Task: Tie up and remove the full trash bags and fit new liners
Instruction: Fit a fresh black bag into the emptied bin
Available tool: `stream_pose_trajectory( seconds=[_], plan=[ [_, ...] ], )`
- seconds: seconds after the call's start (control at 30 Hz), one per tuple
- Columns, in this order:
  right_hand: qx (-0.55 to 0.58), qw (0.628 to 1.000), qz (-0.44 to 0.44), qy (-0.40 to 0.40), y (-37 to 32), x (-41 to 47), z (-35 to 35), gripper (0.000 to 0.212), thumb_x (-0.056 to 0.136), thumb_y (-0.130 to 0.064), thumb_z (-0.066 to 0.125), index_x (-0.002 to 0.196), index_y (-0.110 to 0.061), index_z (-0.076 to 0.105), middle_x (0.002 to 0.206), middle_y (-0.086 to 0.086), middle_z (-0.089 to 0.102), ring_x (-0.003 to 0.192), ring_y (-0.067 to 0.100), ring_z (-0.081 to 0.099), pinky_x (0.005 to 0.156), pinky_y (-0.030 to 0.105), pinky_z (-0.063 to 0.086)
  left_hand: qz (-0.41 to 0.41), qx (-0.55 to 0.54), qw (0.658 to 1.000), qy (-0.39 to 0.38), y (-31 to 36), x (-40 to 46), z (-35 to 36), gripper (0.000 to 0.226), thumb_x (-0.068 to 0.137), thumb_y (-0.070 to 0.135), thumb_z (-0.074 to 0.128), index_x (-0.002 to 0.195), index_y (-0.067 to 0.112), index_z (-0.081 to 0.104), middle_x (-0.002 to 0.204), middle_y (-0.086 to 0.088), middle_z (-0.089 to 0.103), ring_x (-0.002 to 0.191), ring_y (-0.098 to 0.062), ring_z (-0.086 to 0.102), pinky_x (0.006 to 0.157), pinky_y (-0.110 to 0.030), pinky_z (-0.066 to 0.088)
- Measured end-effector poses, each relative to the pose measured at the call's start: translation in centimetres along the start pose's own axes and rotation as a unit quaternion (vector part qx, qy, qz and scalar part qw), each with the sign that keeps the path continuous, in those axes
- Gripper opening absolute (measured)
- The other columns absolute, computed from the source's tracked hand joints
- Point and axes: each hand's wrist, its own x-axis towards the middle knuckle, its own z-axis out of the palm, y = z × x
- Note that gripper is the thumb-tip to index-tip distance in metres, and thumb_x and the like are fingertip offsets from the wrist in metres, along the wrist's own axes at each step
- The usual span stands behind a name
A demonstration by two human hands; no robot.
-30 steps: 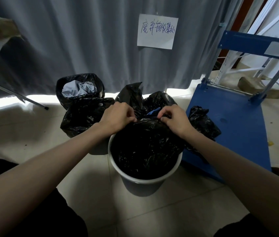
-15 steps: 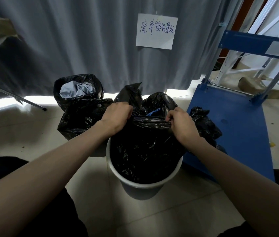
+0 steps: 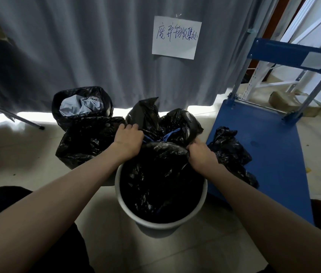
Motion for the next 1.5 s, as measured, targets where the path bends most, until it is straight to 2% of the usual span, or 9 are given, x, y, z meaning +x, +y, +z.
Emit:
stream_pose_trajectory(
  seconds=[0.13,0.2,0.33,0.5,0.67,1.03,1.13,1.33,1.5],
  plan=[
    [-0.001,0.999,0.025,-0.036,0.8,-0.1,-0.1,0.017,0.096,-0.012,0.052,0.107,-0.005,0.062,0.116,0.014,0.046,0.108,0.035,0.051,0.086,0.046,0.048,-0.022,0.0,0.999,-0.049,-0.5,0.0,0.3,0.034,0.093,0.025,0.051,0.125,0.016,0.057,0.131,-0.009,0.05,0.122,-0.028,0.049,0.103,-0.04,0.031],
    [-0.009,0.999,0.028,-0.02,0.9,-0.2,-0.1,0.02,0.096,-0.015,0.052,0.11,-0.007,0.064,0.119,0.015,0.045,0.114,0.036,0.046,0.091,0.047,0.046,-0.011,-0.016,1.0,-0.001,-0.4,-0.1,0.0,0.03,0.092,0.024,0.053,0.12,0.017,0.059,0.125,-0.009,0.05,0.117,-0.028,0.051,0.098,-0.04,0.034],
    [-0.011,0.998,0.009,0.054,0.6,-0.5,-0.5,0.025,0.09,-0.011,0.059,0.115,-0.012,0.057,0.12,0.013,0.045,0.113,0.032,0.045,0.087,0.041,0.044,0.106,-0.095,0.985,0.094,1.8,-0.2,-1.3,0.032,0.09,0.02,0.054,0.122,0.018,0.054,0.121,-0.006,0.05,0.113,-0.028,0.052,0.09,-0.04,0.04],
    [-0.02,0.991,-0.033,0.131,-0.6,-1.0,-1.6,0.026,0.087,-0.009,0.06,0.111,-0.012,0.049,0.116,0.012,0.047,0.105,0.031,0.046,0.076,0.035,0.036,0.219,-0.15,0.963,0.038,5.3,-0.3,-0.5,0.056,0.093,0.025,0.053,0.146,0.02,0.038,0.144,-0.002,0.043,0.125,-0.025,0.047,0.102,-0.042,0.042],
    [-0.048,0.996,-0.072,0.013,-1.8,-2.1,-3.2,0.013,0.094,-0.017,0.052,0.105,-0.014,0.059,0.104,0.009,0.061,0.098,0.031,0.059,0.075,0.037,0.042,0.259,-0.089,0.959,0.073,6.4,0.3,-0.2,0.048,0.097,0.024,0.048,0.144,0.022,0.039,0.138,-0.001,0.048,0.119,-0.023,0.05,0.095,-0.038,0.045],
    [-0.034,0.991,-0.061,-0.118,1.2,-4.8,-3.6,0.017,0.091,-0.029,0.059,0.086,-0.013,0.059,0.09,0.009,0.058,0.082,0.027,0.06,0.07,0.04,0.051,0.169,-0.106,0.971,0.129,6.5,0.7,-0.7,0.03,0.092,0.006,0.051,0.121,0.014,0.052,0.116,-0.004,0.056,0.11,-0.024,0.055,0.075,-0.036,0.046],
    [-0.018,0.983,-0.067,-0.17,1.8,-5.6,-3.6,0.018,0.096,-0.036,0.054,0.087,-0.024,0.045,0.095,0.011,0.058,0.085,0.029,0.059,0.077,0.044,0.052,0.158,-0.092,0.976,0.121,6.8,0.9,-0.5,0.031,0.091,0.004,0.053,0.121,0.013,0.051,0.117,-0.005,0.055,0.109,-0.025,0.055,0.075,-0.038,0.049],
    [0.024,0.94,-0.043,-0.336,2.9,-7.3,-4.1,0.024,0.095,-0.002,0.037,0.112,-0.018,0.037,0.104,0.013,0.048,0.08,0.024,0.044,0.067,0.035,0.038,0.129,-0.085,0.981,0.114,7.1,0.9,-0.7,0.034,0.09,0.0,0.053,0.122,0.01,0.052,0.117,-0.007,0.055,0.108,-0.026,0.056,0.073,-0.038,0.048],
    [0.008,0.965,-0.083,-0.249,2.8,-7.2,-4.7,0.025,0.091,-0.001,0.045,0.107,-0.017,0.055,0.104,0.006,0.048,0.087,0.025,0.052,0.076,0.037,0.048,0.15,-0.137,0.972,0.117,7.0,0.4,-0.8,0.031,0.09,0.01,0.058,0.12,0.011,0.052,0.118,-0.007,0.048,0.108,-0.027,0.053,0.072,-0.037,0.045]
  ],
)
